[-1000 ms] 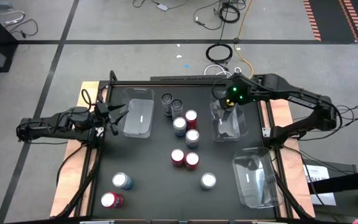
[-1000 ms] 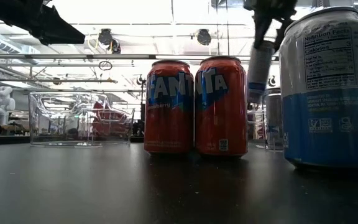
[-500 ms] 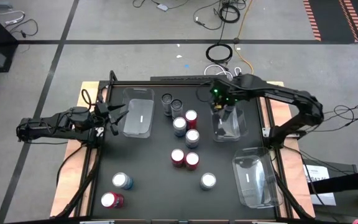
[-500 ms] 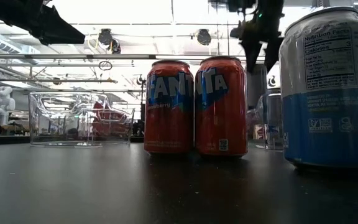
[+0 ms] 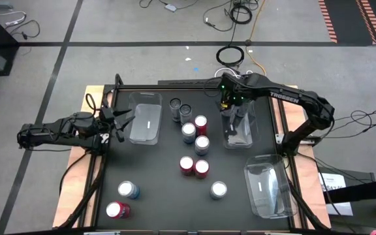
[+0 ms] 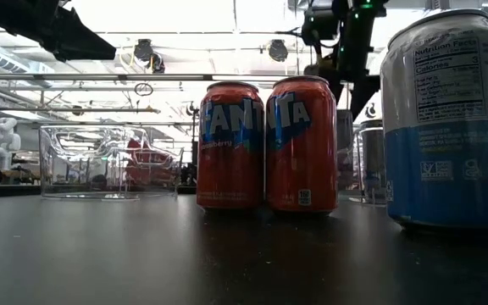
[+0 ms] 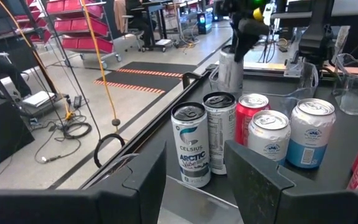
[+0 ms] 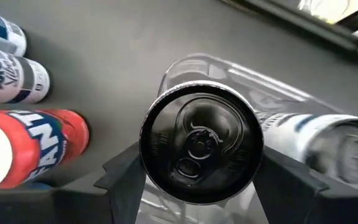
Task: Sort soda cans
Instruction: Put the white soda can into the top right transparent bin
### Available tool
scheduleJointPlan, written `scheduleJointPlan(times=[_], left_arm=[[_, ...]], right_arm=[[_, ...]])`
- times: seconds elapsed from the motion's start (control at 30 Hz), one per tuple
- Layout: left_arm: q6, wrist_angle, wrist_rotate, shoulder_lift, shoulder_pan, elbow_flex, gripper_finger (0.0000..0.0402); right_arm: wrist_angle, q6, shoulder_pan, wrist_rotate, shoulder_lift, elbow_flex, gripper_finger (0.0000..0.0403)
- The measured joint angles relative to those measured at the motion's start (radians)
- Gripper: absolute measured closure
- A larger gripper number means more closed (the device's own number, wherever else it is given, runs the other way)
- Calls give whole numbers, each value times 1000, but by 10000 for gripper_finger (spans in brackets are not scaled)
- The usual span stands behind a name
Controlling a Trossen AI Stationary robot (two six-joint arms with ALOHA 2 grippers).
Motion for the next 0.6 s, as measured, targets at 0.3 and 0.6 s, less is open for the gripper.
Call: scheduleJointPlan(times=[0.3,0.6], left_arm=[[0,-1,5,0,0,0,230],[0,-1,8,0,0,0,230]], right_arm=[[72,-16,-37,-26,-4,-58,156],[76,-22,-48,-26,-4,-59,156]])
